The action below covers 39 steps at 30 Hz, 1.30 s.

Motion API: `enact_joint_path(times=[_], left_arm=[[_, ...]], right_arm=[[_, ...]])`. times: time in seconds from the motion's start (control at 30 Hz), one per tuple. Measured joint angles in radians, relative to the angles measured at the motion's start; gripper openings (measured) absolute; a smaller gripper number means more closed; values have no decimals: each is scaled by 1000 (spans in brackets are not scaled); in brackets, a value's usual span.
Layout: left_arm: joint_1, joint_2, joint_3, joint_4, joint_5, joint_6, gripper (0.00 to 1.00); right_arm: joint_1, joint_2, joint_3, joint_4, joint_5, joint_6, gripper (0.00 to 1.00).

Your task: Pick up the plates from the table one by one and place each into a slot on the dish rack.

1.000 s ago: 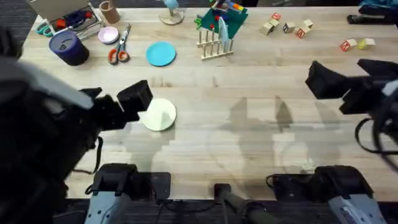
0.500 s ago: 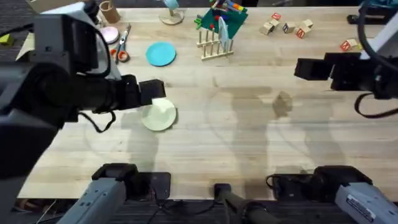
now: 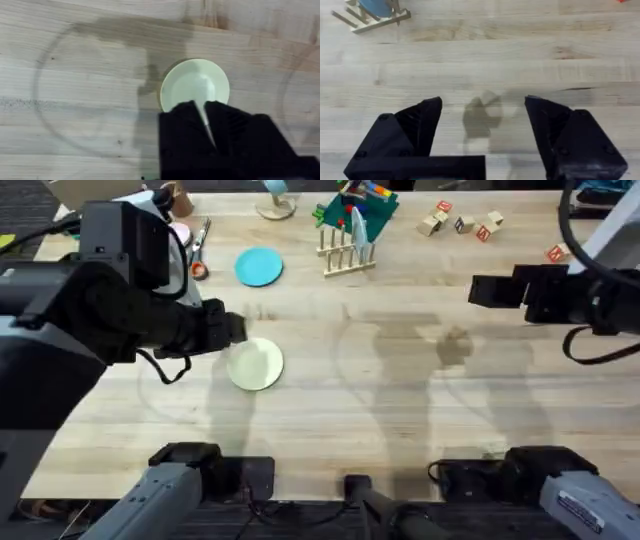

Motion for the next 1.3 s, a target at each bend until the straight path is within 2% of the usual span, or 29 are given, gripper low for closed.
enact_joint_path(times=[0.03,0.07,0.13,0.23,0.37,0.5,0.63,0.73,0.9,1.03,1.07,1.3], left_arm=[[2,0,0,0,0,2,95],[7,0,0,1,5,4,55],[35,0,0,5,34,17,43],[107,0,0,16,139,73,41],[235,0,0,15,327,174,41],[351,0,0,-10,477,284,41],[439,22,2,-50,600,393,41],[484,72,2,-92,681,484,41],[531,192,2,-161,770,639,42],[558,298,2,-154,822,740,42],[588,371,2,-129,837,777,41],[644,502,3,-38,866,805,41]], right_arm=[[0,0,0,0,0,0,995],[0,0,0,0,0,0,995],[0,0,0,0,0,0,995],[0,0,0,0,0,0,996],[0,0,0,0,0,0,996],[0,0,0,0,0,3,995],[0,0,0,0,0,3,995],[0,0,0,0,0,3,996],[0,0,0,2,0,3,995],[0,0,0,5,0,3,995],[0,0,0,7,0,3,996],[0,0,0,7,0,4,996]])
